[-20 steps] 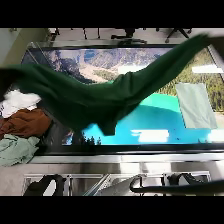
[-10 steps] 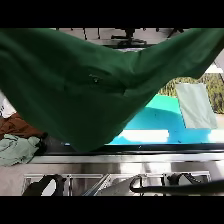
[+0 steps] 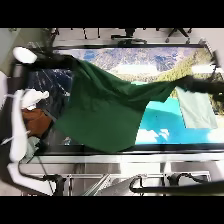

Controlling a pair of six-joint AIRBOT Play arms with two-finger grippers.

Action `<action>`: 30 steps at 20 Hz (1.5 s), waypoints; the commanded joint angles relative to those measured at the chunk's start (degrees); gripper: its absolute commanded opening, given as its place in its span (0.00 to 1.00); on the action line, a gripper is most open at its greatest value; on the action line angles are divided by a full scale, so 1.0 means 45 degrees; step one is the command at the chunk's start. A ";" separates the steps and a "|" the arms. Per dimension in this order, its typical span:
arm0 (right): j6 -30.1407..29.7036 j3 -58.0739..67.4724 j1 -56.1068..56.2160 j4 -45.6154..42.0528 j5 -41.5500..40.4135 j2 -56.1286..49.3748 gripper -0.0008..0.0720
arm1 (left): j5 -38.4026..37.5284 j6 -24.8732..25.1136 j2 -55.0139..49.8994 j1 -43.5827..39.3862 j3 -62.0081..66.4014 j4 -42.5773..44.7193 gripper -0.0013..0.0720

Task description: Fold the shirts.

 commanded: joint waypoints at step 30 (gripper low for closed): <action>-0.0835 0.0690 -0.0967 -0.2545 -0.1753 -0.3089 0.75 | 0.5945 -0.4590 0.5906 -0.7839 -1.6679 -0.4813 0.96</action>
